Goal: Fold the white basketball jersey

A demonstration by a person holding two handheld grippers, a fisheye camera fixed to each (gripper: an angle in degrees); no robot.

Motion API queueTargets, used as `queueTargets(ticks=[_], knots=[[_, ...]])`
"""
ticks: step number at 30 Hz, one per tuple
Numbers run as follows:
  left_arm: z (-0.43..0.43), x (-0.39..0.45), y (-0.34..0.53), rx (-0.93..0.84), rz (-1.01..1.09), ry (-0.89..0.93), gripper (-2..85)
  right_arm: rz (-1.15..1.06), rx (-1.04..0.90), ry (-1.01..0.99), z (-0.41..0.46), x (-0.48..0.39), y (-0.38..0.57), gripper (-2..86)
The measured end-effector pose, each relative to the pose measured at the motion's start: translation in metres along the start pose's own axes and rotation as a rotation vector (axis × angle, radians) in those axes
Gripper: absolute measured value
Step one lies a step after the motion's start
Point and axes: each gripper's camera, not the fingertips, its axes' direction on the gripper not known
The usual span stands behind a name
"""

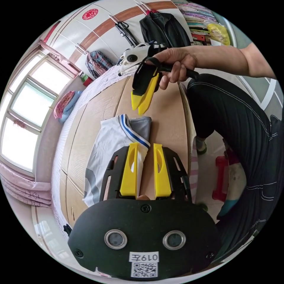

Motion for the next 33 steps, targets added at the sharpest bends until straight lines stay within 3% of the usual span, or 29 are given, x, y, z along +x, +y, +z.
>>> queueTargets(ticks=[9, 18, 33], knots=[[-0.01, -0.011, -0.001, 0.013, -0.013, 0.004, 6.8, 0.043, 0.007, -0.013, 0.006, -0.104, -0.018, 11.0], [-0.021, -0.022, 0.002, 0.014, -0.02, 0.005, 6.7, 0.027, -0.05, -0.066, 0.068, -0.187, -0.007, 9.7], [-0.043, -0.054, 0.02, -0.011, -0.013, 0.009, 5.6, -0.203, -0.318, 0.237, 0.208, -0.314, 0.009, -0.7]])
